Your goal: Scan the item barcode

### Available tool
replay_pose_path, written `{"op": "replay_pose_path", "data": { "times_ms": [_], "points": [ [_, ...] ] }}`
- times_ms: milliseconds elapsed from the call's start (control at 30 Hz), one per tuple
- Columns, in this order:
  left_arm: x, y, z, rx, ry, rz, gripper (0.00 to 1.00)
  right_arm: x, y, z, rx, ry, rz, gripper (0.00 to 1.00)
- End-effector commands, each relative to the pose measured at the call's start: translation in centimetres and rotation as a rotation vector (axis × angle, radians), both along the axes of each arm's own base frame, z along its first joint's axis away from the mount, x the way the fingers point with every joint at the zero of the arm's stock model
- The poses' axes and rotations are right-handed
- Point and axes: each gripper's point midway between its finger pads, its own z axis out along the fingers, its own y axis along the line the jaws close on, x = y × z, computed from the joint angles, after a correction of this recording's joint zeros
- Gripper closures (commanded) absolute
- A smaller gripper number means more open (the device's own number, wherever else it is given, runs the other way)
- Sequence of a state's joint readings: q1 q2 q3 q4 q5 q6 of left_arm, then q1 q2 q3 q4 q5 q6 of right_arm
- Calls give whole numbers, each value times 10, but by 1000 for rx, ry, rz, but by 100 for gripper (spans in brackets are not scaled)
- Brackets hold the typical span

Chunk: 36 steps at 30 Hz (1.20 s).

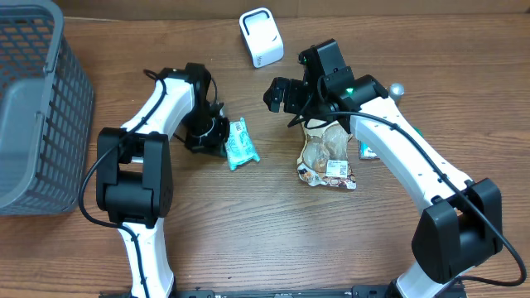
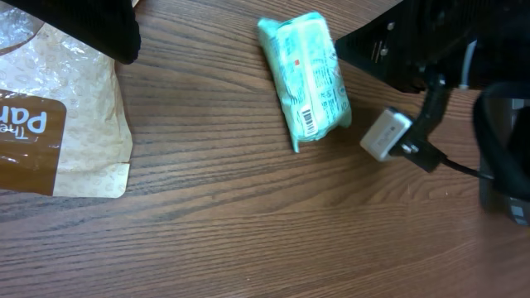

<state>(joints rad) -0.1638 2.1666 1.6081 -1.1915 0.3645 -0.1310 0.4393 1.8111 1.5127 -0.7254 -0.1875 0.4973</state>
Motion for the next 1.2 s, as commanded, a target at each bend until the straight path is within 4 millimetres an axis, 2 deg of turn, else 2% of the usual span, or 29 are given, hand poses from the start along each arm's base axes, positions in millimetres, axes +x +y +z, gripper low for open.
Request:
{"op": "replay_pose_path", "data": {
  "times_ms": [0,167,300,367,400,500,800,1167],
  "points": [
    [5,-19,15,-86,5,12,96,1,1,12,17,-25,2,0],
    [28,-12,17,-33,-76,37,96,1,1,12,17,-25,2,0],
    [39,3,11,63,-129,32,96,1,1,12,17,-25,2,0],
    [48,12,7,123,-172,26,96,1,1,12,17,-25,2,0],
    [58,18,5,169,-219,24,96,1,1,12,17,-25,2,0],
    [67,21,4,201,-247,62,96,1,1,12,17,-25,2,0],
    [55,17,1,208,-206,56,96,1,1,12,17,-25,2,0],
    [40,-3,-4,212,-180,-4,95,1,1,12,17,-25,2,0]
  ]
}}
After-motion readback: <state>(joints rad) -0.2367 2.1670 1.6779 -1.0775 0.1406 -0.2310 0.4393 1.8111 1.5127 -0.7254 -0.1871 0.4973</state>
